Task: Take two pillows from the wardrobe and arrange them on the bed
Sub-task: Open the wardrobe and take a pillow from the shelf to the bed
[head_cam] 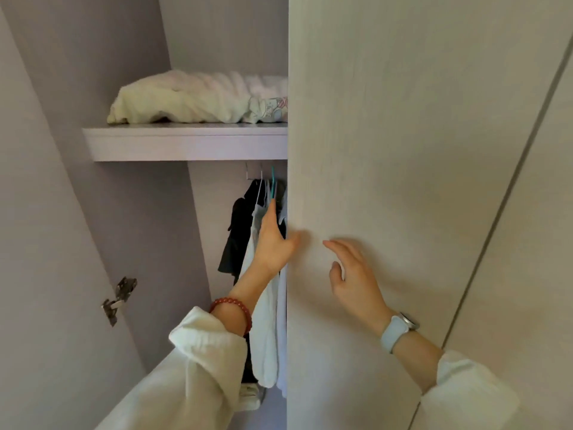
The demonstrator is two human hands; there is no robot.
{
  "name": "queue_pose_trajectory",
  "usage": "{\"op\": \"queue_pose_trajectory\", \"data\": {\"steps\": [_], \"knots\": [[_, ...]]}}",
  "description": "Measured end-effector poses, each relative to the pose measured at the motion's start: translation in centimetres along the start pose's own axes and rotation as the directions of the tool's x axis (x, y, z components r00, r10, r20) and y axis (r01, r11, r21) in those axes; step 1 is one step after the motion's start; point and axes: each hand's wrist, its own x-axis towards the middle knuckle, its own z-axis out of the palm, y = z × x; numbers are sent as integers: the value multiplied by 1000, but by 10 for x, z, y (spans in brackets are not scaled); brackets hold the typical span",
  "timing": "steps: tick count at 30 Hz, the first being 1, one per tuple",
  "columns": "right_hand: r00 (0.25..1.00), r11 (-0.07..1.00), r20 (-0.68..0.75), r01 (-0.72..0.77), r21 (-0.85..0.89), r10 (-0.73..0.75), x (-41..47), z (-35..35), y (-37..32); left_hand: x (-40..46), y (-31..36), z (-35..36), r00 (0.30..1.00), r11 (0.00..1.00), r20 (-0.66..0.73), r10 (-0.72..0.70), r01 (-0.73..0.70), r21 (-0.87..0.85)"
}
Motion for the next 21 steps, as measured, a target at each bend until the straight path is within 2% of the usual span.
{"op": "queue_pose_trajectory", "data": {"steps": [2,3,8,12,16,21], "knots": [[1000,1000,-12,-9,10,9,5,-3,8,11,6,9,989,973,92,-112,128,-193],[1000,1000,-13,-14,16,14,5,-4,10,13,7,11,986,967,119,-113,137,-216],[997,999,-64,-36,23,37,-15,-9,4,-14,18,2,993,977,118,-21,46,-209],[988,998,-150,-37,57,46,-52,-21,-20,-69,35,-7,968,972,185,172,-136,-192],[953,996,-299,-27,83,51,-100,-42,-46,-119,52,-10,874,942,361,326,-269,-200],[921,996,-384,-29,90,62,-152,-81,-66,-155,71,11,695,878,545,468,-436,-198]]}}
